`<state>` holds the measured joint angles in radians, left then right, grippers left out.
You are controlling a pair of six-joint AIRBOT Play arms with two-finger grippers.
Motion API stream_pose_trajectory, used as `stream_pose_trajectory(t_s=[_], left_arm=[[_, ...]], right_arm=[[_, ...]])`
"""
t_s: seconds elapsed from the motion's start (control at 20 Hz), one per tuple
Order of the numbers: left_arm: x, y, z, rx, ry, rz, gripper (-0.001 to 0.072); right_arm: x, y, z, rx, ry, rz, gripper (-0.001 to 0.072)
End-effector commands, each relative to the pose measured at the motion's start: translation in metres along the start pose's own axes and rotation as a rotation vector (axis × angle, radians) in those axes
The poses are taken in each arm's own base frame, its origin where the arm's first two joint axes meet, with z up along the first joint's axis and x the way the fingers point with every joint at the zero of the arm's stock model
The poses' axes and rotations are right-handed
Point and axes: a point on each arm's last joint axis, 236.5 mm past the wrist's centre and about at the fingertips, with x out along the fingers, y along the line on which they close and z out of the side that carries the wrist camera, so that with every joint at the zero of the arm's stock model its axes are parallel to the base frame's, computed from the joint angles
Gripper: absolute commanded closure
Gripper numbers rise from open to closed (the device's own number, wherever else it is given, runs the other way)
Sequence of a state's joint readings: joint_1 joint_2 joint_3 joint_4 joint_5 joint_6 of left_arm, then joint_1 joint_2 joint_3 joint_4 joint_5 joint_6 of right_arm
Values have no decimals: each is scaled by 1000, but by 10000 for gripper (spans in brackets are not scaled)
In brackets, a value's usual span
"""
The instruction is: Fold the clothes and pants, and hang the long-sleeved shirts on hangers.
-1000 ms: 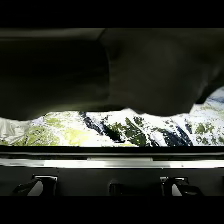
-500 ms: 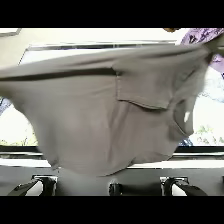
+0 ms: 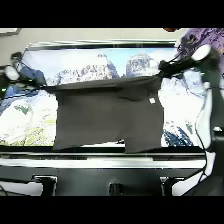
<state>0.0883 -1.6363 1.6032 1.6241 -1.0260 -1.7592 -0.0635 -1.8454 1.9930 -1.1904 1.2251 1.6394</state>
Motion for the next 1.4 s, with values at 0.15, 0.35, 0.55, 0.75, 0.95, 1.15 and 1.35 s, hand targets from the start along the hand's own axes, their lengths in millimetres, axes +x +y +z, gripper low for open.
stream_pose_trajectory(t_s=[0.15, 0.35, 0.55, 0.75, 0.95, 1.15, 1.35], left_arm=[[65, -22, 27, -21, -43, -19, 696], [62, -21, -16, -19, 135, 5, 695], [52, -15, -64, -9, 341, 31, 693], [52, -28, -101, -16, 485, -25, 694], [62, -27, -134, -25, 572, -22, 694], [74, -25, -148, -25, 608, -14, 693], [82, -26, -148, -30, 597, -15, 691]], right_arm=[[66, -20, 23, 19, -120, -93, 678], [66, -30, -12, 16, 30, -137, 678], [60, -42, -50, 14, 190, -192, 678], [56, -46, -66, 18, 259, -208, 677], [54, -51, -71, 10, 284, -230, 677], [65, -59, -85, 17, 341, -242, 677], [80, -68, -100, 25, 397, -252, 676]])
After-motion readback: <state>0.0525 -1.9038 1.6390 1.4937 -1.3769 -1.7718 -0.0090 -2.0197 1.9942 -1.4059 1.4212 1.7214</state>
